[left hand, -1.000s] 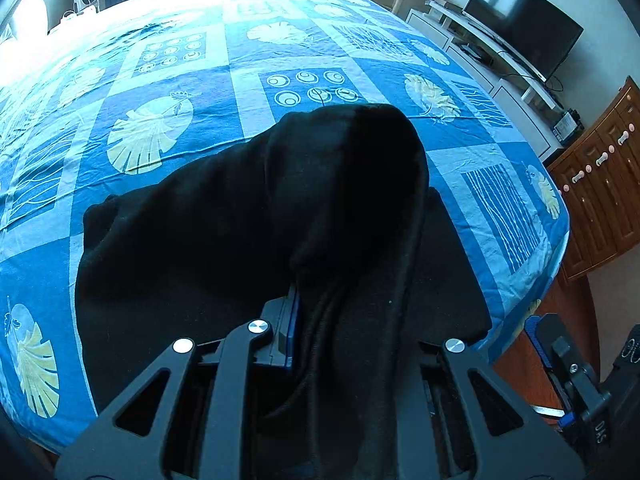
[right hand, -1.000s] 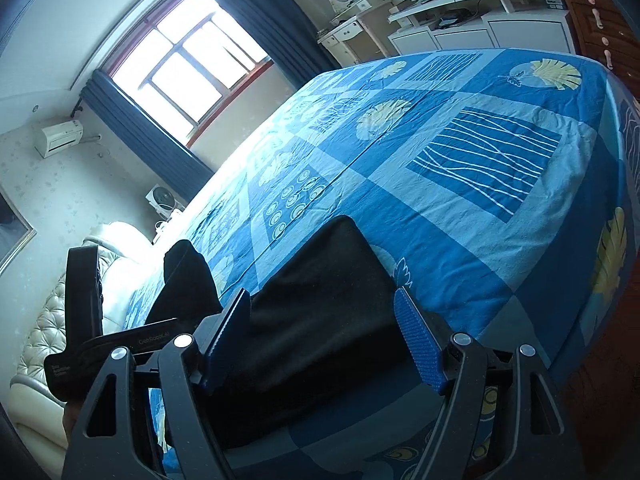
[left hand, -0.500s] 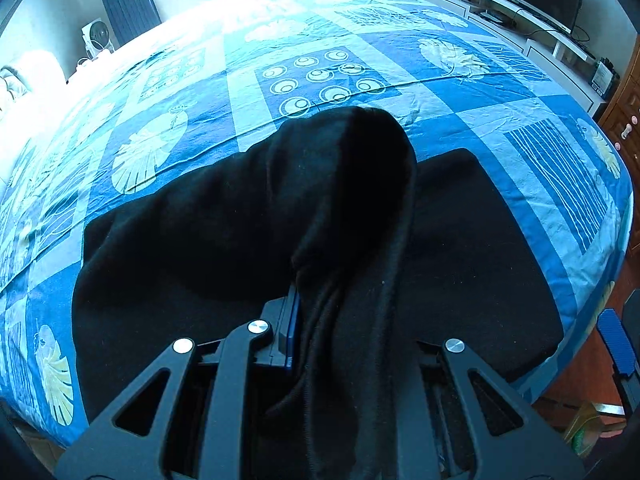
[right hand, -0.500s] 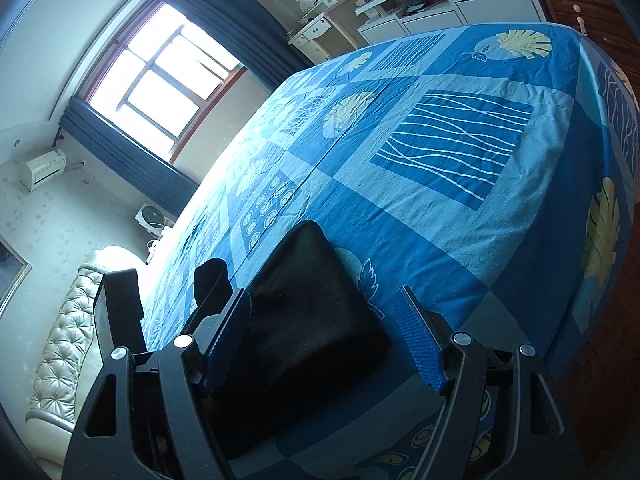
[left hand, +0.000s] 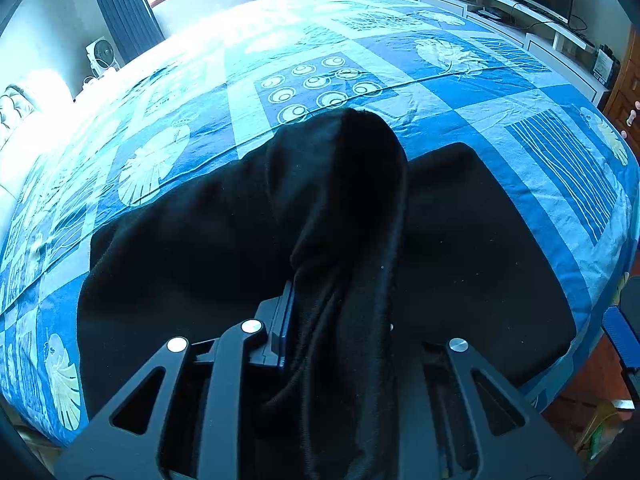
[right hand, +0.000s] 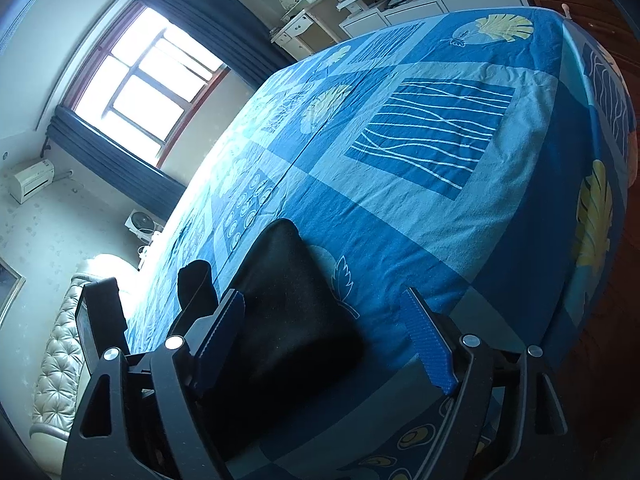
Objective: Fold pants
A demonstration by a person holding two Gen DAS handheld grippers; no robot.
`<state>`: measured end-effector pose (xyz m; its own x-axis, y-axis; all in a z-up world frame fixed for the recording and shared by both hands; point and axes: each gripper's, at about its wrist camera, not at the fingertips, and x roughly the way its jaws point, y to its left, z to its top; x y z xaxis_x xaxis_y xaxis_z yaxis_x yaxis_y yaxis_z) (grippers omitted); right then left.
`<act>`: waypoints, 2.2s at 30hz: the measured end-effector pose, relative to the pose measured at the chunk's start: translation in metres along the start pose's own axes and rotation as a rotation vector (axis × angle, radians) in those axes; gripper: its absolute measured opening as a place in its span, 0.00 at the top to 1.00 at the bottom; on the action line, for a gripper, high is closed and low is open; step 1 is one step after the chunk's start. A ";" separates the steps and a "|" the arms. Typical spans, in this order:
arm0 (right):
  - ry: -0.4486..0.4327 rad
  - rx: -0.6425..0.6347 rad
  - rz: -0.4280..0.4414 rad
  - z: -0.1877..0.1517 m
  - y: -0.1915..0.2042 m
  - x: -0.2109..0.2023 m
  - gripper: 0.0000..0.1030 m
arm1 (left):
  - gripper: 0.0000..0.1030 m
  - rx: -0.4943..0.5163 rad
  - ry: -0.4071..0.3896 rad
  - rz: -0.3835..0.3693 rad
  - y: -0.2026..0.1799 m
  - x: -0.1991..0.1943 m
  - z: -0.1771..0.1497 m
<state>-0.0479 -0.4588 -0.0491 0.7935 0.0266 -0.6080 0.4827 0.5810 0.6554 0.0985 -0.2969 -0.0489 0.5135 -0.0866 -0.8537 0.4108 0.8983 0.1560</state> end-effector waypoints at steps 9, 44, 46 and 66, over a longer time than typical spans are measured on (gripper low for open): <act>0.026 0.051 -0.031 0.000 -0.009 0.006 0.16 | 0.39 0.017 -0.040 -0.039 -0.004 -0.013 -0.003; 0.447 -0.315 0.149 -0.004 0.095 0.113 0.15 | 0.11 -0.337 -0.035 0.012 0.199 -0.090 -0.122; 0.472 -0.350 0.166 -0.011 0.102 0.111 0.16 | 0.11 -0.346 -0.036 0.003 0.202 -0.089 -0.124; 0.343 -0.456 0.158 0.013 0.126 0.066 0.86 | 0.11 -0.373 0.003 -0.041 0.201 -0.075 -0.127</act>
<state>0.0700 -0.3941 -0.0004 0.6406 0.3589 -0.6788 0.0998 0.8376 0.5370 0.0464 -0.0551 -0.0169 0.4997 -0.1250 -0.8572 0.1283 0.9893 -0.0694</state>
